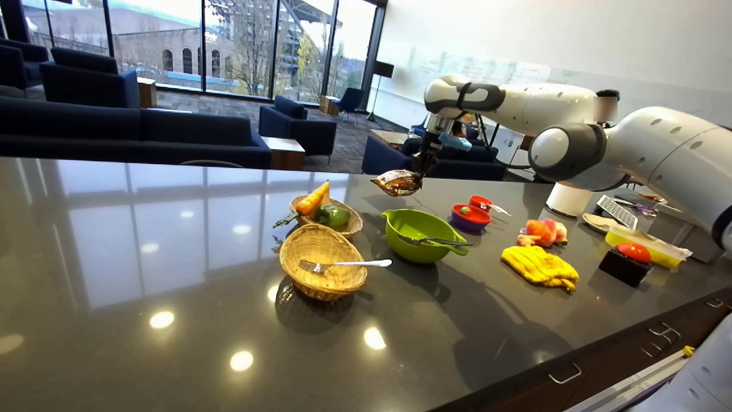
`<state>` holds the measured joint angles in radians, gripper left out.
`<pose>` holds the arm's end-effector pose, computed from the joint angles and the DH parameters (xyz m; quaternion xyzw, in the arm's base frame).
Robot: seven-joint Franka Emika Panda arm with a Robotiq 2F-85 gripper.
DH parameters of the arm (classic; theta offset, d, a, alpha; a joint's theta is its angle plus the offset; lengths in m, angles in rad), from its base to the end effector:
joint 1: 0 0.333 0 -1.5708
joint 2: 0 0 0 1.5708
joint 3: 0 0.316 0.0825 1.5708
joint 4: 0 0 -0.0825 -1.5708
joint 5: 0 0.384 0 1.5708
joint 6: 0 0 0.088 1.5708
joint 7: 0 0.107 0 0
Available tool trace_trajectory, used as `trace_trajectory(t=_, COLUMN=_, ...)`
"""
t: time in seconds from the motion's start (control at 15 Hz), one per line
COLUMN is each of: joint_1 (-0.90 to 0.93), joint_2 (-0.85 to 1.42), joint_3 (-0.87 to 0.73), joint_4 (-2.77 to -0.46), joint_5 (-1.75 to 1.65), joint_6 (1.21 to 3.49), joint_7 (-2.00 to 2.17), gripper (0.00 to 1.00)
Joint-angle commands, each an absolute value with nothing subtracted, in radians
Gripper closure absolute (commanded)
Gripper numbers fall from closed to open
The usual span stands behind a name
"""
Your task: Put the brown packet inside the green bowl
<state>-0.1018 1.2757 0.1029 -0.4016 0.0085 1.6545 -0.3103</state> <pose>0.8009 -0.0515 0.2797 -0.9914 -0.1189 0.0003 0.0545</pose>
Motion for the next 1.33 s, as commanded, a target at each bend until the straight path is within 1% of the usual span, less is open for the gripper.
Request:
trace_trajectory(t=0.0, joint_1=-0.063, joint_2=1.248, joint_3=0.071, joint_4=-0.406, joint_5=-0.029, joint_6=1.647, joint_7=-0.256, gripper=0.99)
trace_trajectory(t=0.53, joint_1=-0.002, joint_2=1.213, joint_3=0.044, joint_4=-0.404, joint_5=-0.063, joint_6=1.561, joint_7=-0.168, gripper=0.99)
trace_trajectory(t=1.27, joint_1=0.013, joint_2=1.142, joint_3=0.056, joint_4=-0.402, joint_5=-0.043, joint_6=1.291, joint_7=-0.122, gripper=0.99)
